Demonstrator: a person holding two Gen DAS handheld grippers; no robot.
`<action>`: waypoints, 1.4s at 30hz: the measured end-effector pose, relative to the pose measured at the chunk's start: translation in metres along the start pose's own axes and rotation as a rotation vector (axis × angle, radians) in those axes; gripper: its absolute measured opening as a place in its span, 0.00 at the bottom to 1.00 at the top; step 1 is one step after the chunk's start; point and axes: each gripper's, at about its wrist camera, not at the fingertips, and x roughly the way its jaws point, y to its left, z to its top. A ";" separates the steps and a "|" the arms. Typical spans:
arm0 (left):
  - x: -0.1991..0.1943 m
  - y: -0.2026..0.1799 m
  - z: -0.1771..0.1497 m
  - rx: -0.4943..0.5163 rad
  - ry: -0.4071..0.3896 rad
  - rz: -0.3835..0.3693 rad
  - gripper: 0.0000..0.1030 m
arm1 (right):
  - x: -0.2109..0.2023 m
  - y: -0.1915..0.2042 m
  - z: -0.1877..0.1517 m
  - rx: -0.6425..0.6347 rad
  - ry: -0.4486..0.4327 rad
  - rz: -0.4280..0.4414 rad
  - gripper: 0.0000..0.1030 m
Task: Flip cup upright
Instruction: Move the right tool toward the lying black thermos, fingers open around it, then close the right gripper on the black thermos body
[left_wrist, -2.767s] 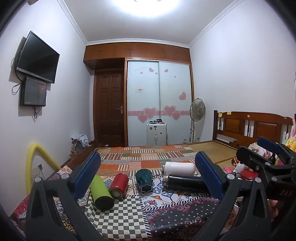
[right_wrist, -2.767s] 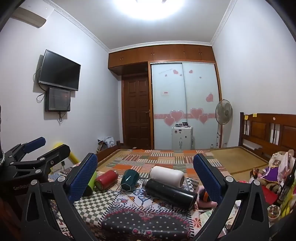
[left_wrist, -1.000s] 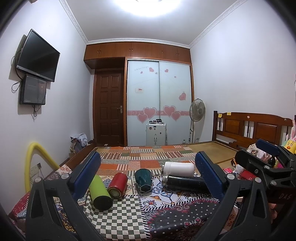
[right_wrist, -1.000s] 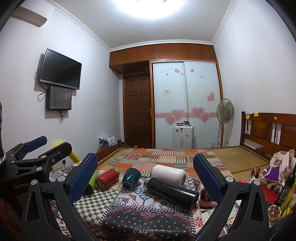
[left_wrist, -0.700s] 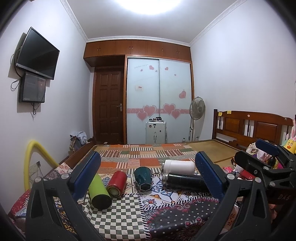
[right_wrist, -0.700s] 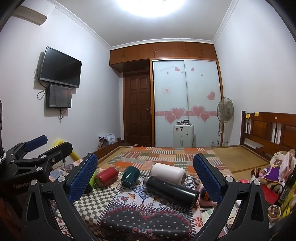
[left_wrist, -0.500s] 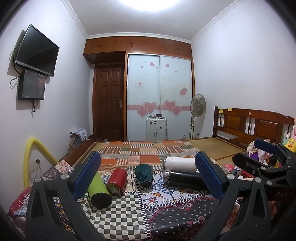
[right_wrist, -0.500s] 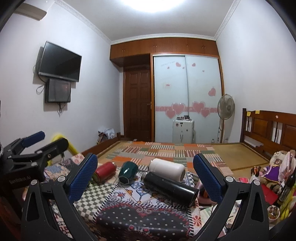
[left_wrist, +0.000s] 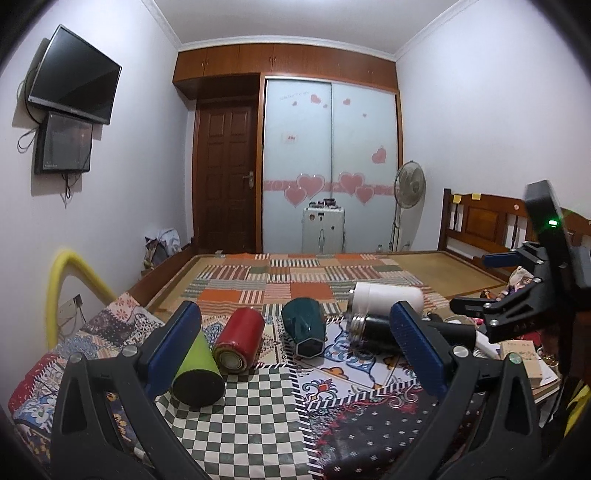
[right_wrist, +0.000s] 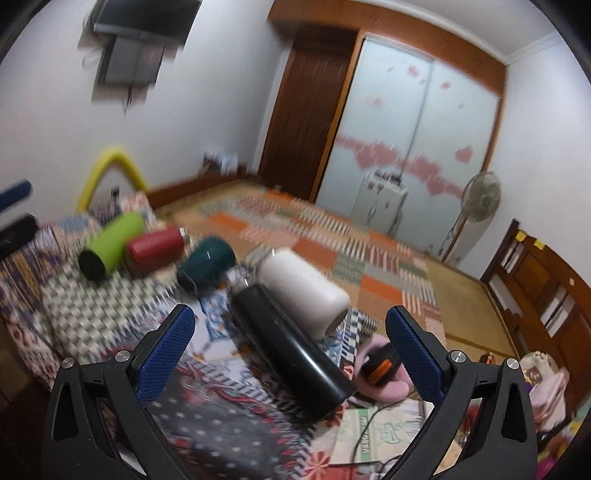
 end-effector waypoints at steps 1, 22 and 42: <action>0.005 0.001 -0.002 -0.001 0.006 0.001 1.00 | 0.013 -0.003 0.001 -0.010 0.038 0.028 1.00; 0.072 0.006 -0.045 -0.034 0.142 0.011 1.00 | 0.143 -0.013 -0.002 -0.109 0.604 0.372 0.84; 0.084 0.014 -0.058 -0.065 0.184 0.023 1.00 | 0.174 -0.005 -0.007 -0.146 0.675 0.323 0.62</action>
